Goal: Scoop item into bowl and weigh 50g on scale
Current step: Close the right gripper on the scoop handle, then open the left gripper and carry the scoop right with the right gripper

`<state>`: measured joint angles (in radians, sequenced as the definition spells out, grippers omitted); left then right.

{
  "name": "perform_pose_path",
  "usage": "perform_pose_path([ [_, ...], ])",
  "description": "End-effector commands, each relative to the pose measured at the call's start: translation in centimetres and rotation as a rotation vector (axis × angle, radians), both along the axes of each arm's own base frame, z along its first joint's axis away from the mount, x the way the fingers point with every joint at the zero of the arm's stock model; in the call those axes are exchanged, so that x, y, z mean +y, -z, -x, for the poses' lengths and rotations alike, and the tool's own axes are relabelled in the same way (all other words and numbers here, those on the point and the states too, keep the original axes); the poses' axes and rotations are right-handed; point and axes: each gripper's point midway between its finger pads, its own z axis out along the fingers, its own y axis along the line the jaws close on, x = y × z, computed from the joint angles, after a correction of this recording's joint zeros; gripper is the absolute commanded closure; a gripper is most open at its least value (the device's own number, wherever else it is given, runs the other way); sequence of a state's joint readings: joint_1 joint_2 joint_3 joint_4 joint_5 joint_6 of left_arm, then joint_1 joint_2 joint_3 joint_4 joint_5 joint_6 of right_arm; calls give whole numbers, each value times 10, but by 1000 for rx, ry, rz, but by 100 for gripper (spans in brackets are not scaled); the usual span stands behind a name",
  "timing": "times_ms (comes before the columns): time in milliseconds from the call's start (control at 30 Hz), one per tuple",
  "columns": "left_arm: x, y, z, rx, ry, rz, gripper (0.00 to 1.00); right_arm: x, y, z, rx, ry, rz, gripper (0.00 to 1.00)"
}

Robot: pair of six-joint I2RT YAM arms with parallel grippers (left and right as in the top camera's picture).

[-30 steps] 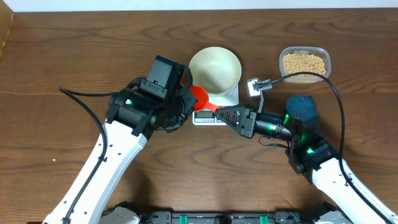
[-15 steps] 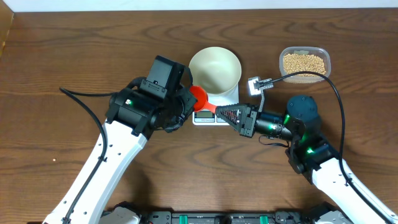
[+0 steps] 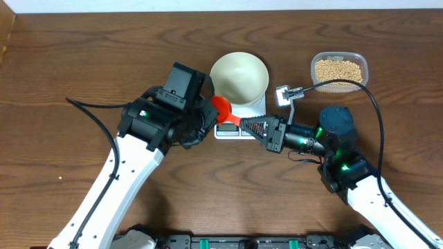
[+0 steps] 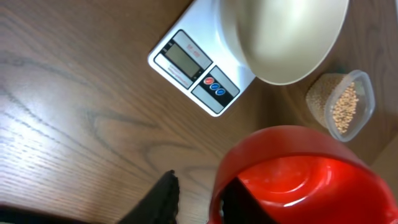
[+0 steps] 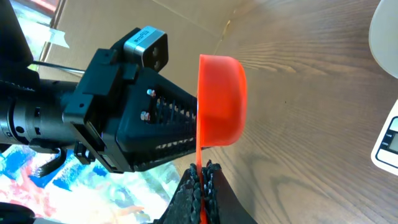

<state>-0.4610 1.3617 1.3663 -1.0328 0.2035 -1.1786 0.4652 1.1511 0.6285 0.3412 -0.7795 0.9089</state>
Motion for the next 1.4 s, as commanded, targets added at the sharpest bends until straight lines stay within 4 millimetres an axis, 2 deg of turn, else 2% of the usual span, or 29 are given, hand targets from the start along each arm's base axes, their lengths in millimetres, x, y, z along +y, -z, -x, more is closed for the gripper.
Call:
perform_pose_path([
  [0, 4, 6, 3, 1, 51, -44, 68, -6, -4, -8, -10, 28, 4, 99],
  [167, 7, 9, 10, -3, 155, -94, 60, -18, 2, -14, -22, 37, 29, 99],
  [433, 8, 10, 11, -63, 343, -159, 59, -48, 14, -22, 17, 61, 62, 99],
  [567, 16, 11, 6, -88, 361, -223, 58, -59, 22, -22, 22, 68, 91, 99],
  [833, 40, 11, -6, -122, 300, -360, 58, -61, 27, -21, 26, 68, 108, 98],
  [1367, 38, 10, -8, -141, 338, -371, 58, -71, 20, -41, 2, 180, 167, 98],
])
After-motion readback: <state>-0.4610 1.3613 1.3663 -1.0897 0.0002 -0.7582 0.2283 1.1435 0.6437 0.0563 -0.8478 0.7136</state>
